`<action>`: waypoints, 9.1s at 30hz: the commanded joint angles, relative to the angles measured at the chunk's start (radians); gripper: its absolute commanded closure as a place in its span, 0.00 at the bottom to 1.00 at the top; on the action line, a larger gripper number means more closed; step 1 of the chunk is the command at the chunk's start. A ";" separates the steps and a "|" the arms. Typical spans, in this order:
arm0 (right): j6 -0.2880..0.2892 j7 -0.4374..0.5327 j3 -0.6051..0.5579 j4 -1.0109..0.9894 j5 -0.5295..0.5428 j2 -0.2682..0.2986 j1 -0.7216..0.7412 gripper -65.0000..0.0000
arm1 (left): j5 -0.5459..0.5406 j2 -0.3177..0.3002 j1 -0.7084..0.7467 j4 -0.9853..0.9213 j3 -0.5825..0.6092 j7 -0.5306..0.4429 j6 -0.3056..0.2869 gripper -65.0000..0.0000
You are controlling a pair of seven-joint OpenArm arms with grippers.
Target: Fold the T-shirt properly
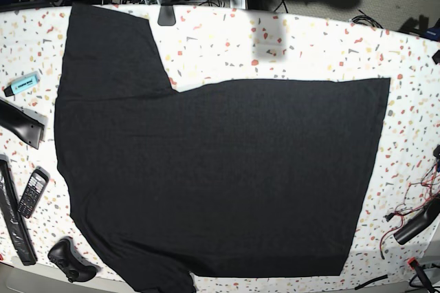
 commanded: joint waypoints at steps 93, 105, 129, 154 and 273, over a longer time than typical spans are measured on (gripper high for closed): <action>0.002 -0.316 0.590 1.658 0.055 0.555 -0.838 0.91 | 0.356 -0.777 -0.189 0.744 0.693 -0.048 -0.113 0.66; 0.002 -0.340 0.590 1.658 0.055 0.555 -0.838 0.91 | 0.441 -0.850 -0.131 0.833 0.745 -0.013 -0.121 0.66; 0.002 -0.356 0.590 1.658 0.054 0.523 -0.838 0.91 | 0.418 -0.836 -0.258 0.805 0.810 -0.005 -0.121 0.66; 0.003 -0.364 0.590 1.658 0.054 0.522 -0.838 0.91 | 0.391 -0.783 -0.311 0.768 0.810 -0.030 -0.131 0.86; 0.211 -0.248 -0.116 1.179 -0.441 0.768 -0.279 0.62 | 0.307 -0.589 -0.372 0.679 0.808 0.317 -0.395 1.00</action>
